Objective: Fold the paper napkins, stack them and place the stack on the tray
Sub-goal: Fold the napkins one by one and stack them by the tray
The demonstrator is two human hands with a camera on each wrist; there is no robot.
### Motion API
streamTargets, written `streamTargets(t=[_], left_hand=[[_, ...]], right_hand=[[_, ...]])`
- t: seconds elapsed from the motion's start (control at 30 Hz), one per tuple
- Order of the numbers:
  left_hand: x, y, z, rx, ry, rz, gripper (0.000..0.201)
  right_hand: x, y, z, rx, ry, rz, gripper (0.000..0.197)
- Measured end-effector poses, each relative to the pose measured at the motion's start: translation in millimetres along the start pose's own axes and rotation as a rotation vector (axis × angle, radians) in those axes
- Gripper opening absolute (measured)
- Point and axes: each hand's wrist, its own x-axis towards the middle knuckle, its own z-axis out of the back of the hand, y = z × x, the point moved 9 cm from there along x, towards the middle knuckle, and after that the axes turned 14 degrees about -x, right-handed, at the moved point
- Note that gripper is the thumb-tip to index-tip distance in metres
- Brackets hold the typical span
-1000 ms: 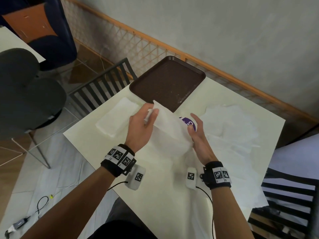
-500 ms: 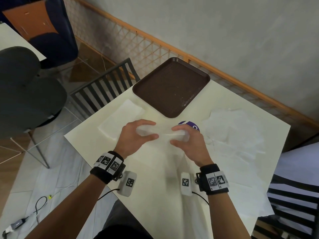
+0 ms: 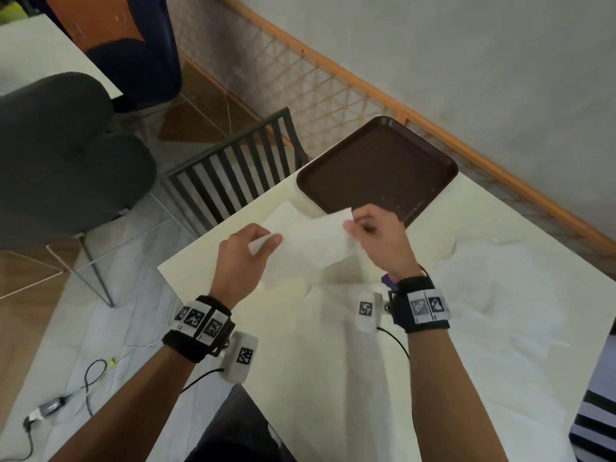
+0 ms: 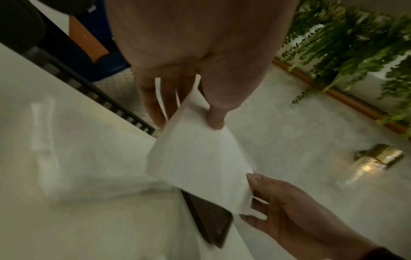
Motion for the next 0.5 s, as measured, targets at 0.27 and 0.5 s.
streamTargets(t=[0.27,0.5], left_hand=[[37.5,75.9,24.8,0.127,-0.039,0.211,0.032],[35.6,86.4,10.5,0.346,0.022,0.185,0.037]], right_hand=[[87.9,29.7,-113.7,-0.189,0.051,-0.057,0.025],[101.9,39.3,-145.2,-0.318,0.082,-0.025,0.022]])
